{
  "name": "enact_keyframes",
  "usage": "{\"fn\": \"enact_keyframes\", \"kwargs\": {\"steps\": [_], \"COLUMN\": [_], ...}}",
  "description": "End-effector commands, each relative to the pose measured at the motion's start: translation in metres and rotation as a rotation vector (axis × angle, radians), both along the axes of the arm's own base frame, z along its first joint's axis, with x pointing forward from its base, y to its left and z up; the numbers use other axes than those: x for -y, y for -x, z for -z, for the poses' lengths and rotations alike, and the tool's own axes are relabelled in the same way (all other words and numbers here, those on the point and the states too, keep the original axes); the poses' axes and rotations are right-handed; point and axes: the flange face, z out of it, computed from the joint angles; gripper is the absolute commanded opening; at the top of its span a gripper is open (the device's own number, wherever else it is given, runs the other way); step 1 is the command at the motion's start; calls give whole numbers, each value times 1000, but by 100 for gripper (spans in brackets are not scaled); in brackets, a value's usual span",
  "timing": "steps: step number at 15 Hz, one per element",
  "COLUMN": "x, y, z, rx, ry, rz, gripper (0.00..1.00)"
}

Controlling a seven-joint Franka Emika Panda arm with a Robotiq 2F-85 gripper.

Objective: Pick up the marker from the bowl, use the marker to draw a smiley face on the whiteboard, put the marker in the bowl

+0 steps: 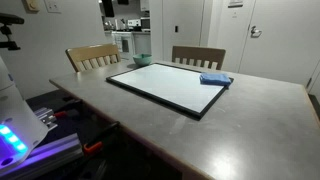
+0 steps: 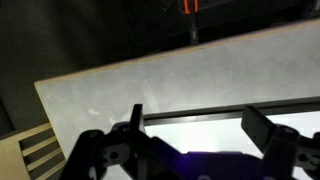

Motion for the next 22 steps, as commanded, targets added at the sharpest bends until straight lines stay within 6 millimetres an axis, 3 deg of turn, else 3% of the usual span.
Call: {"fn": "enact_keyframes", "kwargs": {"steps": [1,6,13,22], "x": [0,1,-8,-55], "y": [0,-14,-58,-132], "z": [0,2,11,29], "rx": [-1,50,159,157], "ry": [0,-27,-92,-188], "rz": [0,-68,-374,-760], "gripper": [100,100,100,100]}}
